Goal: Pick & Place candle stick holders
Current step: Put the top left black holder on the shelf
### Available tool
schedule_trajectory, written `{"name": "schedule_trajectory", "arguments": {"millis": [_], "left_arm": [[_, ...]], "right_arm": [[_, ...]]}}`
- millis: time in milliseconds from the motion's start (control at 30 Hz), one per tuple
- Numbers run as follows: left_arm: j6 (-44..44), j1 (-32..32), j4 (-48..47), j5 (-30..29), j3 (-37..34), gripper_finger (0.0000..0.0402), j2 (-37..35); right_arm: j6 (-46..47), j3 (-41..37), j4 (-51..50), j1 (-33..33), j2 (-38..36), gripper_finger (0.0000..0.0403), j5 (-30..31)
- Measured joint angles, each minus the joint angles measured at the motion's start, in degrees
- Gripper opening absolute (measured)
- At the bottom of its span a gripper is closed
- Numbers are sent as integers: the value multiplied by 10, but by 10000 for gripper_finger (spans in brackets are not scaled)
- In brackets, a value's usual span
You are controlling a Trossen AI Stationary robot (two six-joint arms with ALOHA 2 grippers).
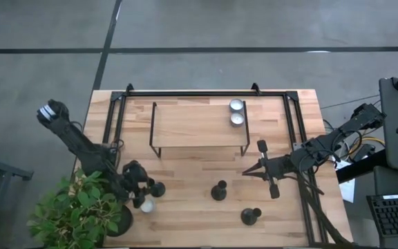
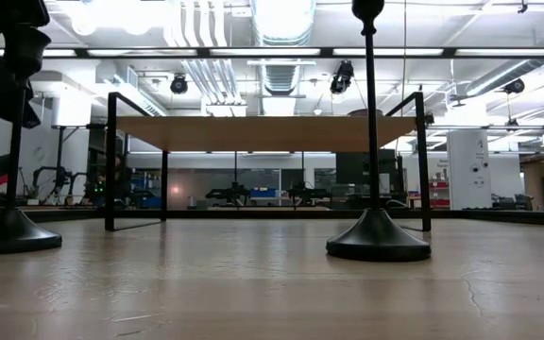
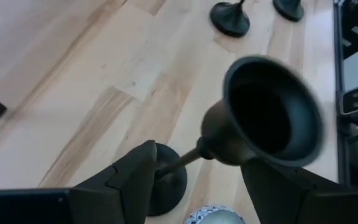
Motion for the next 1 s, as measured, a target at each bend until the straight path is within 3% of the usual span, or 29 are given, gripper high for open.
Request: {"name": "schedule_trajectory", "arguments": {"millis": [367,1000], "left_arm": [[-6,0,73,-4,-32,208,28],[-4,0,70,-13,-32,50,24]], "right_arm": [[0,0,0,0,0,8,0],[2,0,0,1,0,8,1]]}}
